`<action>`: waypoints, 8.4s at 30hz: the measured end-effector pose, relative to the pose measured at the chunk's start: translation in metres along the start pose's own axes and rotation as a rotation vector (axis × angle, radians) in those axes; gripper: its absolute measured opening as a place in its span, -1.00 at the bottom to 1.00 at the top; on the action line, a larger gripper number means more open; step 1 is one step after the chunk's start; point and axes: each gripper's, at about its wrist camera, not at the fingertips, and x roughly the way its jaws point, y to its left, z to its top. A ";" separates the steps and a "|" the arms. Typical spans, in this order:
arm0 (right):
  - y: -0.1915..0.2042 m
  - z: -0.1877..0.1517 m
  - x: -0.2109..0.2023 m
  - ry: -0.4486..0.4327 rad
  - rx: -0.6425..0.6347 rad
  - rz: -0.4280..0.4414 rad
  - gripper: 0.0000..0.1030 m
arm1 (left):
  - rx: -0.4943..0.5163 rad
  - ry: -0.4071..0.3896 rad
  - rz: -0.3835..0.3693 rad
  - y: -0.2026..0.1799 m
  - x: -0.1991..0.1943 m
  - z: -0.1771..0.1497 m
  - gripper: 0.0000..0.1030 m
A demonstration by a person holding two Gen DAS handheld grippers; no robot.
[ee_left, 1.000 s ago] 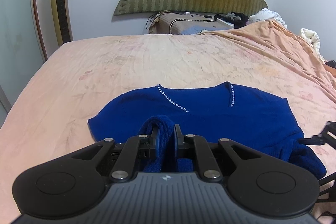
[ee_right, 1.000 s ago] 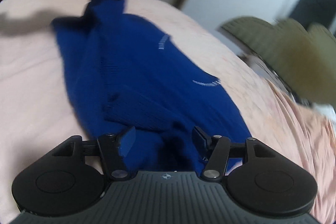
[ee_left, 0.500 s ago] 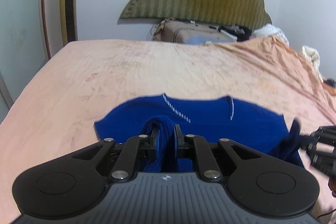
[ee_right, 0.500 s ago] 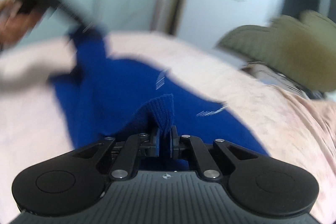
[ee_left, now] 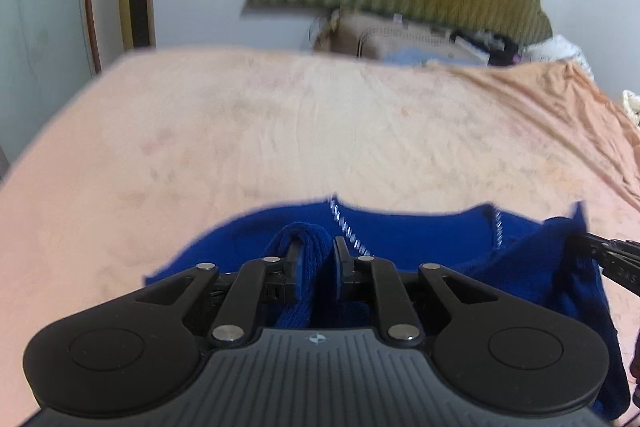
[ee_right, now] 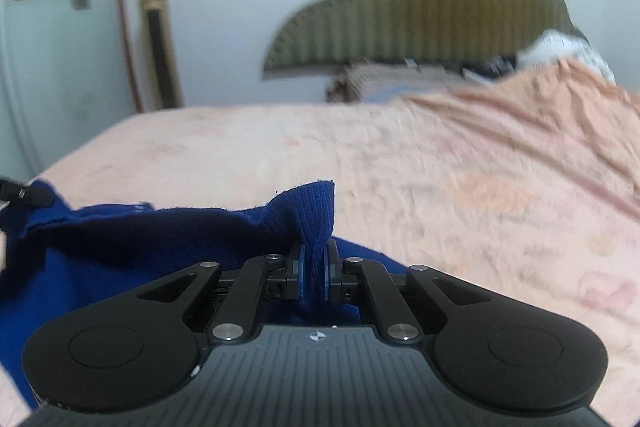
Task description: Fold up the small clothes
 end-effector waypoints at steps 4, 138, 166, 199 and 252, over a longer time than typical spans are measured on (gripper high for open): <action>-0.020 -0.005 0.020 0.057 0.083 -0.108 -0.36 | -0.063 0.010 0.026 0.023 -0.002 -0.002 0.12; 0.038 -0.081 -0.018 0.055 -0.058 -0.166 1.00 | 0.099 -0.083 0.180 -0.006 0.015 -0.082 0.36; 0.052 -0.082 -0.038 0.033 0.030 -0.195 0.98 | -0.085 -0.159 0.049 0.090 -0.025 -0.067 0.57; 0.313 -0.146 -0.027 -0.119 -0.842 0.020 -0.34 | -0.069 0.138 -0.249 0.050 0.094 0.011 -0.41; 0.041 -0.127 -0.119 -0.200 -0.072 -0.058 -0.92 | 0.344 0.023 -0.062 -0.272 0.059 0.020 -0.81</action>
